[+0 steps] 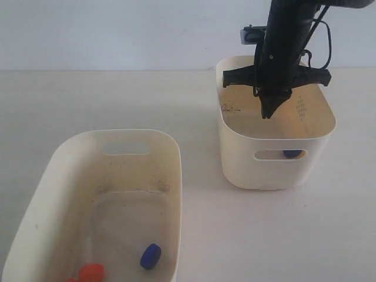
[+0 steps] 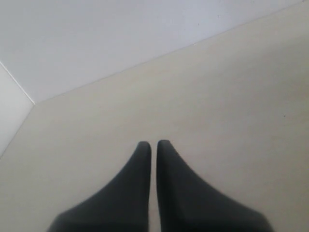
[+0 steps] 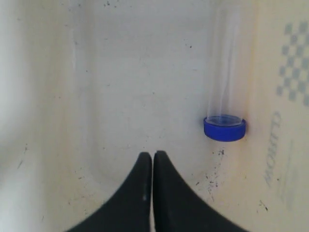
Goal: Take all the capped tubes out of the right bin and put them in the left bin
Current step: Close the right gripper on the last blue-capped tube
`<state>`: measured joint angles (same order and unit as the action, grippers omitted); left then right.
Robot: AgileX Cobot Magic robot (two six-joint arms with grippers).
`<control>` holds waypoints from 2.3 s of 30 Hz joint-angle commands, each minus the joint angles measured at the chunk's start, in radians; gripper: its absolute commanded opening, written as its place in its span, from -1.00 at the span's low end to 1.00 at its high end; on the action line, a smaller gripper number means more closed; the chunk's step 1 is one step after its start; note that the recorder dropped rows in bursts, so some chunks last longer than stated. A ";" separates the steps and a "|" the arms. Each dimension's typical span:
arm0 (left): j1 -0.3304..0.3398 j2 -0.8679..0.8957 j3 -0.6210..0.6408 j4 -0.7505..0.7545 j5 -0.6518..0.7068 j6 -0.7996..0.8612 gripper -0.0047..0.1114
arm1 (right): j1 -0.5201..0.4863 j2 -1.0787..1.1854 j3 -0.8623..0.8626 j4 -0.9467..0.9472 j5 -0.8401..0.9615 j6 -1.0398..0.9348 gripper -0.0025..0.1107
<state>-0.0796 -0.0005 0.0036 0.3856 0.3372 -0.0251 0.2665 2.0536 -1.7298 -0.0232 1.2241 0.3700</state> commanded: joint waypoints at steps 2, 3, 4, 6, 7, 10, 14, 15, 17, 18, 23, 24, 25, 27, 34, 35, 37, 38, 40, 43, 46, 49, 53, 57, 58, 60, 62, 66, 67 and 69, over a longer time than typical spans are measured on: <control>-0.005 0.000 -0.004 -0.003 -0.001 -0.010 -0.84 | -0.006 0.023 0.003 -0.027 -0.003 0.016 -0.96; -0.005 0.000 -0.004 -0.003 -0.001 -0.010 -0.84 | -0.006 0.029 0.003 -0.027 -0.003 0.016 -0.96; -0.005 0.000 -0.004 -0.003 -0.001 -0.010 -0.84 | -0.006 0.036 0.003 -0.027 -0.003 0.016 -0.96; -0.005 0.000 -0.004 -0.003 -0.001 -0.010 -0.84 | -0.006 0.051 0.003 -0.027 -0.003 0.016 -0.96; -0.005 0.000 -0.004 -0.003 -0.001 -0.010 -0.84 | -0.006 0.052 0.003 -0.027 -0.003 0.016 -0.96; -0.005 0.000 -0.004 -0.003 -0.001 -0.010 -0.84 | -0.006 0.063 0.003 -0.033 -0.003 0.016 -0.96; -0.005 0.000 -0.004 -0.003 -0.001 -0.010 -0.84 | -0.006 0.079 0.003 -0.053 -0.003 0.016 -0.96; -0.005 0.000 -0.004 -0.003 -0.001 -0.010 -0.84 | -0.006 0.083 0.003 -0.061 -0.003 0.016 -0.96; -0.005 0.000 -0.004 -0.003 -0.001 -0.010 -0.84 | -0.006 0.094 0.003 -0.064 -0.003 0.018 -0.96; -0.005 0.000 -0.004 -0.003 -0.001 -0.010 -0.84 | -0.006 0.096 0.003 -0.064 -0.003 0.020 -0.96; -0.005 0.000 -0.004 -0.003 -0.001 -0.010 -0.84 | 0.012 0.115 0.003 -0.099 -0.003 0.020 -0.96; -0.005 0.000 -0.004 -0.003 -0.001 -0.010 -0.84 | 0.017 0.120 0.003 -0.123 -0.003 0.020 -0.96; -0.005 0.000 -0.004 -0.003 -0.001 -0.010 -0.84 | 0.025 0.122 0.003 -0.151 -0.003 0.024 -0.96; -0.005 0.000 -0.004 -0.003 -0.001 -0.010 -0.84 | 0.034 0.122 0.003 -0.185 -0.003 0.040 -0.96; -0.005 0.000 -0.004 -0.003 -0.001 -0.010 -0.84 | 0.043 0.132 0.003 -0.195 -0.003 0.046 -0.96; -0.005 0.000 -0.004 -0.003 -0.001 -0.010 -0.84 | 0.043 0.137 0.003 -0.193 -0.003 0.046 -0.96; -0.005 0.000 -0.004 -0.003 -0.001 -0.010 -0.84 | 0.043 0.151 0.003 -0.188 -0.003 0.046 -0.96; -0.005 0.000 -0.004 -0.003 -0.001 -0.010 -0.84 | 0.043 0.153 0.003 -0.188 -0.003 0.046 -0.96; -0.005 0.000 -0.004 -0.003 -0.001 -0.010 -0.84 | 0.043 0.155 0.003 -0.193 -0.003 0.046 -0.96; -0.005 0.000 -0.004 -0.003 -0.001 -0.010 -0.84 | 0.043 0.155 0.003 -0.228 -0.003 0.046 -0.96; -0.005 0.000 -0.004 -0.003 -0.001 -0.010 -0.84 | 0.043 0.155 0.003 -0.247 -0.003 0.043 -0.96; -0.005 0.000 -0.004 -0.003 -0.001 -0.010 -0.84 | 0.043 0.155 0.003 -0.249 -0.003 0.034 -0.95; -0.005 0.000 -0.004 -0.003 -0.001 -0.010 -0.84 | 0.043 0.155 0.003 -0.251 -0.003 0.014 -0.59; -0.005 0.000 -0.004 -0.003 -0.001 -0.010 -0.84 | 0.043 0.155 0.003 -0.251 -0.003 0.051 0.21; -0.005 0.000 -0.004 -0.003 -0.001 -0.010 -0.84 | 0.043 0.155 0.003 -0.251 -0.003 0.071 0.36; -0.005 0.000 -0.004 -0.003 -0.001 -0.010 -0.84 | 0.043 0.155 0.003 -0.263 -0.003 0.096 0.55; -0.005 0.000 -0.004 -0.003 -0.001 -0.010 -0.84 | 0.043 0.155 0.003 -0.278 -0.003 0.096 0.56; -0.005 0.000 -0.004 -0.003 -0.001 -0.010 -0.84 | 0.043 0.155 0.003 -0.281 -0.003 0.096 0.56; -0.005 0.000 -0.004 -0.003 -0.001 -0.010 -0.84 | 0.043 0.155 0.003 -0.287 -0.003 0.099 0.56; -0.005 0.000 -0.004 -0.003 -0.001 -0.010 -0.84 | 0.043 0.163 0.004 -0.297 -0.003 0.110 0.56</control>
<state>-0.0796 -0.0005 0.0036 0.3856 0.3372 -0.0251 0.3152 2.2139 -1.7256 -0.2805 1.2146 0.4640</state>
